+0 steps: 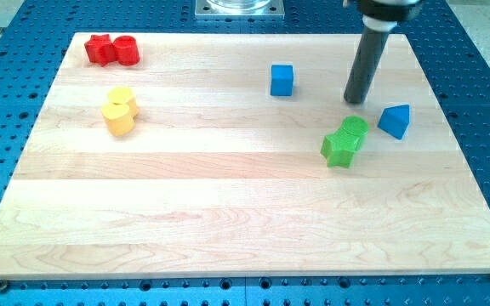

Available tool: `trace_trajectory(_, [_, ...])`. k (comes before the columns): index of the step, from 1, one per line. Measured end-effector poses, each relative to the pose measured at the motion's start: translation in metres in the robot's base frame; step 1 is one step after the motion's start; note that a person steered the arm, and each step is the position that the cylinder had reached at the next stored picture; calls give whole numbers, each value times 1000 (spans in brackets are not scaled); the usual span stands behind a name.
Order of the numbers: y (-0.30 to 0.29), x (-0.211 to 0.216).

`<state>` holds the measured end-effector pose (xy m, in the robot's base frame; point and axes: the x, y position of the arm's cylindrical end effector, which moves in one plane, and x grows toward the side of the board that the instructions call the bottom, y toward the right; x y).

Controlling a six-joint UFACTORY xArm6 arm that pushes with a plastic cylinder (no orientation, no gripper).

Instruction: Move the blue cube into the triangle

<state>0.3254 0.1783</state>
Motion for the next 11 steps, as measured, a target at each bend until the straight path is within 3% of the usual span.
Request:
trace_trajectory(1, [-61, -71])
trace_trajectory(2, [-120, -40])
trace_trajectory(3, [-57, 13])
trace_trajectory(4, [-90, -13])
trace_trajectory(5, [-147, -4])
trace_trajectory(6, [-157, 35])
trace_trajectory(8, [-54, 34])
trace_trajectory(9, [-76, -9])
trace_trajectory(11, [13, 22])
